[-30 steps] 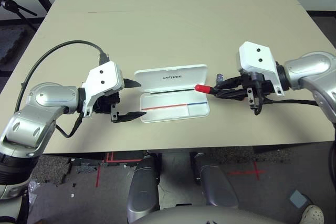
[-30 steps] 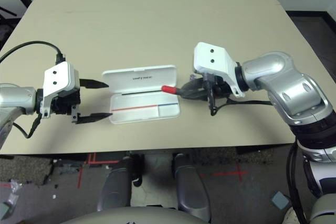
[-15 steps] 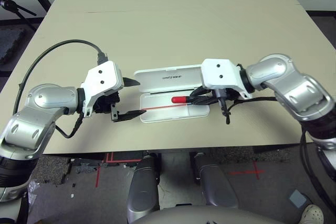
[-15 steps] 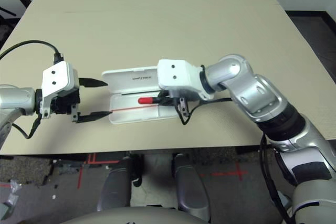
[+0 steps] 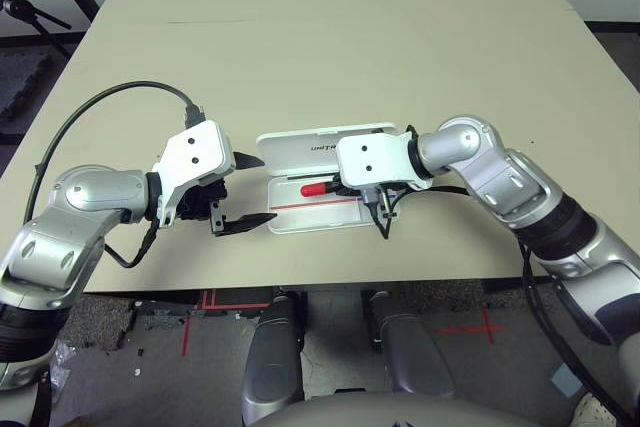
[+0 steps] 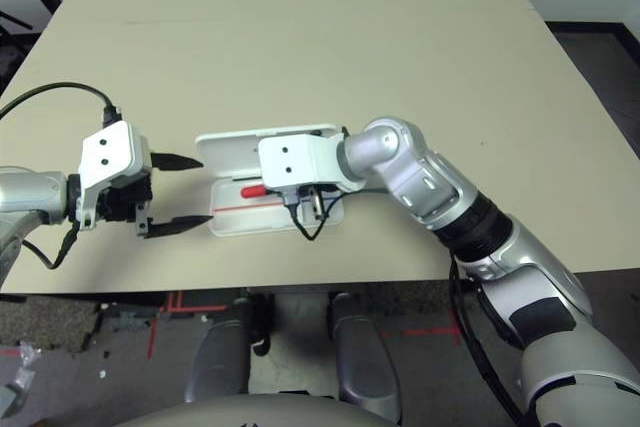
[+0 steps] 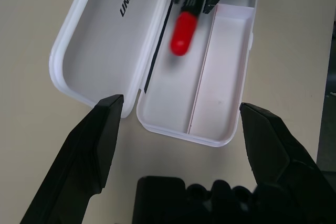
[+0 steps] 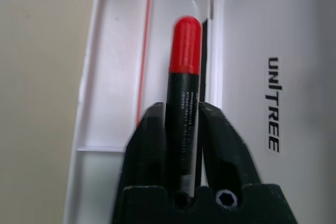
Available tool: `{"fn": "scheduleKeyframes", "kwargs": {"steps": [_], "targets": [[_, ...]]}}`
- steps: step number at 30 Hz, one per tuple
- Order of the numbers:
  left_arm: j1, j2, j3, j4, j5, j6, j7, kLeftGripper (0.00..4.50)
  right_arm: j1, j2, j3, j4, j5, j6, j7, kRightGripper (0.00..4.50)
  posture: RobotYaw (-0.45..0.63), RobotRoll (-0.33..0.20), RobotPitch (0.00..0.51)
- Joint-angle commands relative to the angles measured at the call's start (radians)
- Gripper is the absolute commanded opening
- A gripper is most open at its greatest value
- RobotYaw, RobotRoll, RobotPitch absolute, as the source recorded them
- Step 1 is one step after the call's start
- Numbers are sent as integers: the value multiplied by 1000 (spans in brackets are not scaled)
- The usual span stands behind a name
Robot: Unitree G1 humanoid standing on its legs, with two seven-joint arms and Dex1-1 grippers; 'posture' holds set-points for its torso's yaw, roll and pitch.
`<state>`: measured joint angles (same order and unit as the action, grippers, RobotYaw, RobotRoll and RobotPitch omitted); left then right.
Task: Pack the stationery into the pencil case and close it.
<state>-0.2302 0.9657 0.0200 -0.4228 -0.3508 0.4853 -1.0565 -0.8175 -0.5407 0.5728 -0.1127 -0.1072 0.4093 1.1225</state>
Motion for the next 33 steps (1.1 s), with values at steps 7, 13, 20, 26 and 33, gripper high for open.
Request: {"fn": "scheduleKeyframes", "kwargs": {"steps": [7,13,20,26,33], "targets": [[17,-5,34,-4,1,-2,43,4500,42,-74,-141,-88,171,126,120,4474,73,0,205],[67,-18,115,-46,-8,233,215,4500,76,-209,-313,-146,366,213,228,4474,69,0,205],[128,-36,226,-64,11,388,366,4500,104,-308,-403,-202,516,321,266,4474,63,0,200],[80,-135,264,-80,-1,589,535,4500,115,-310,-385,-177,494,276,225,4474,71,0,203],[-28,-263,237,-58,8,787,676,4500,122,-286,-348,-178,480,251,194,4474,69,0,206]]}}
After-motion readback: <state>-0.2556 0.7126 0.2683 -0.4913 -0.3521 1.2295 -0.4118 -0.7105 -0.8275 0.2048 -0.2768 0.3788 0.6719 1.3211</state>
